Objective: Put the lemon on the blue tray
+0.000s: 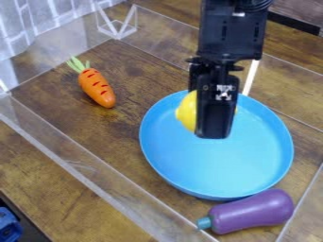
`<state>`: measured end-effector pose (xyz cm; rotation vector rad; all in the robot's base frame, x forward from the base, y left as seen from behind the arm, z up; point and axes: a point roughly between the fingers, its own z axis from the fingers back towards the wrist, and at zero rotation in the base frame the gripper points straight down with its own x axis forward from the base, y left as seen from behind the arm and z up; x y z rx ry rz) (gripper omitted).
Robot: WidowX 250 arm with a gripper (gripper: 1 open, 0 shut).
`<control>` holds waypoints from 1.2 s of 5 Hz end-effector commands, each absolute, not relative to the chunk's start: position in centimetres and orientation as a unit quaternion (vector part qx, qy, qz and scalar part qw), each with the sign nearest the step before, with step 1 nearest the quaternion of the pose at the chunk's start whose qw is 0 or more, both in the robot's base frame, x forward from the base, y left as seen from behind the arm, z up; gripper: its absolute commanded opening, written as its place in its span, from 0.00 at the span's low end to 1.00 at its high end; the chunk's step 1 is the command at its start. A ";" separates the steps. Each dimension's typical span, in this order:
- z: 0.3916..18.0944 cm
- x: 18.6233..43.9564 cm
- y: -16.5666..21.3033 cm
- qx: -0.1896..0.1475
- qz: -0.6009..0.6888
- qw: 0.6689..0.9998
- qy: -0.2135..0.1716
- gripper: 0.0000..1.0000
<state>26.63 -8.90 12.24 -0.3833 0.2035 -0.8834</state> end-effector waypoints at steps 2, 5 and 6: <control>13.5 27.9 -9.4 -0.191 -0.409 0.890 0.062 0.00; 11.5 27.2 -10.4 -0.213 -0.358 0.906 0.076 0.00; 11.7 26.7 -8.9 -0.217 -0.333 0.914 0.085 0.00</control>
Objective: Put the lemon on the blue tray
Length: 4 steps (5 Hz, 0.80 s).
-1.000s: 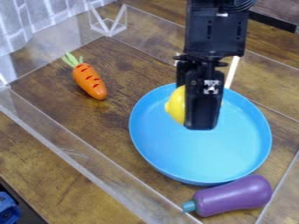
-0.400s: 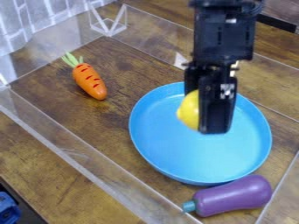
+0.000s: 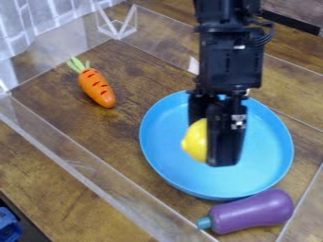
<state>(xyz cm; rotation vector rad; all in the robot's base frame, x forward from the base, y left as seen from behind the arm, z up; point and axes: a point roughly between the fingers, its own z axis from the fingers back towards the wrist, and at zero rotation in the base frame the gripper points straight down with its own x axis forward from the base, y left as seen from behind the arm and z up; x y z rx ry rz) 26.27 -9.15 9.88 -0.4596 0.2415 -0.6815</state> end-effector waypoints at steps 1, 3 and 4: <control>12.2 26.3 -7.1 -0.216 -0.314 0.921 0.086 0.00; 10.3 26.8 -9.9 -0.222 -0.335 0.911 0.094 0.00; 9.1 27.4 -10.4 -0.216 -0.337 0.911 0.098 0.00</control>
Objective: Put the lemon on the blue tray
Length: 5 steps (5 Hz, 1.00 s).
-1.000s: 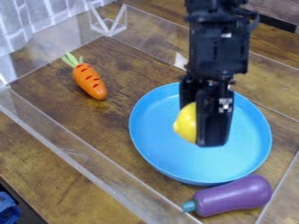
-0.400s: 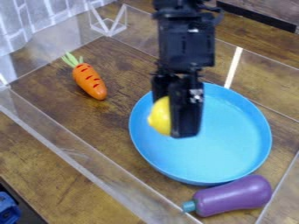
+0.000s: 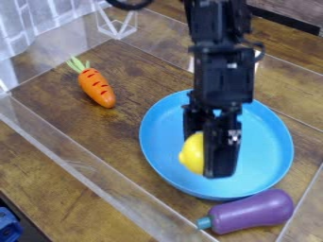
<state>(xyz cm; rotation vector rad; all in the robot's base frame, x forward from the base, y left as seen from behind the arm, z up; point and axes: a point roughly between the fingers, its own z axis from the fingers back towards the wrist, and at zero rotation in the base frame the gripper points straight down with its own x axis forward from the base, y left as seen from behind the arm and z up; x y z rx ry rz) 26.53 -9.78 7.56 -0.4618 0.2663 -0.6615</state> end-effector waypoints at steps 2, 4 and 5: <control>9.6 26.7 -9.6 -0.203 -0.341 0.910 0.119 0.00; 9.3 27.0 -8.7 -0.210 -0.305 0.921 0.120 0.00; 9.3 26.4 -9.2 -0.207 -0.329 0.912 0.131 0.00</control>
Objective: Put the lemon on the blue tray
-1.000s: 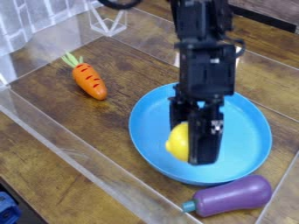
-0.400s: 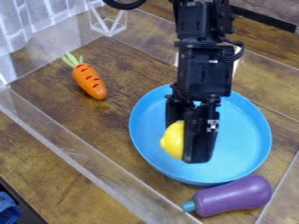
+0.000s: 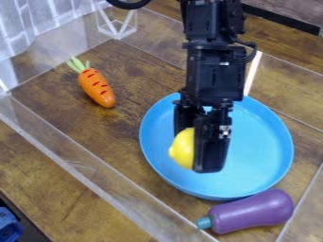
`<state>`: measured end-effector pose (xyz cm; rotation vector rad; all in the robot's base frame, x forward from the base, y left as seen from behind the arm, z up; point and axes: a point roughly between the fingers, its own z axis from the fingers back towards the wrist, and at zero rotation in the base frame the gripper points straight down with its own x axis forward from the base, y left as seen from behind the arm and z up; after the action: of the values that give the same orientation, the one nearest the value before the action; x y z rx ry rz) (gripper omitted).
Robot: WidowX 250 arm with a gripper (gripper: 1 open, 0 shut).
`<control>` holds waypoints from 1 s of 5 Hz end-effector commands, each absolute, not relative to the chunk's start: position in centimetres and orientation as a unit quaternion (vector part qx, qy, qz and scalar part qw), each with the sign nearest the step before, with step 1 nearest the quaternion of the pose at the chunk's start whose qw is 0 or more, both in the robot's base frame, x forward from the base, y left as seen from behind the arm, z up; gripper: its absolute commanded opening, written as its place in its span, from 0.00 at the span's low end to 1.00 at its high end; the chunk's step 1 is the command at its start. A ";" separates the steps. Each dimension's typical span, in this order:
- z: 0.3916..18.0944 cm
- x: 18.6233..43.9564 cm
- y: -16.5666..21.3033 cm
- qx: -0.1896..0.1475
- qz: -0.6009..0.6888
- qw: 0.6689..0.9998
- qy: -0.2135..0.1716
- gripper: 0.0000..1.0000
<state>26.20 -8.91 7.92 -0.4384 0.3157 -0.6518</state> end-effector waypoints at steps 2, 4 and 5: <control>9.7 25.6 -10.1 -0.195 -0.371 0.896 0.149 1.00; 9.2 26.4 -8.4 -0.199 -0.359 0.901 0.141 1.00; 8.6 26.1 -8.0 -0.201 -0.352 0.904 0.136 1.00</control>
<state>25.49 -8.12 7.32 -0.4239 0.3386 -0.7266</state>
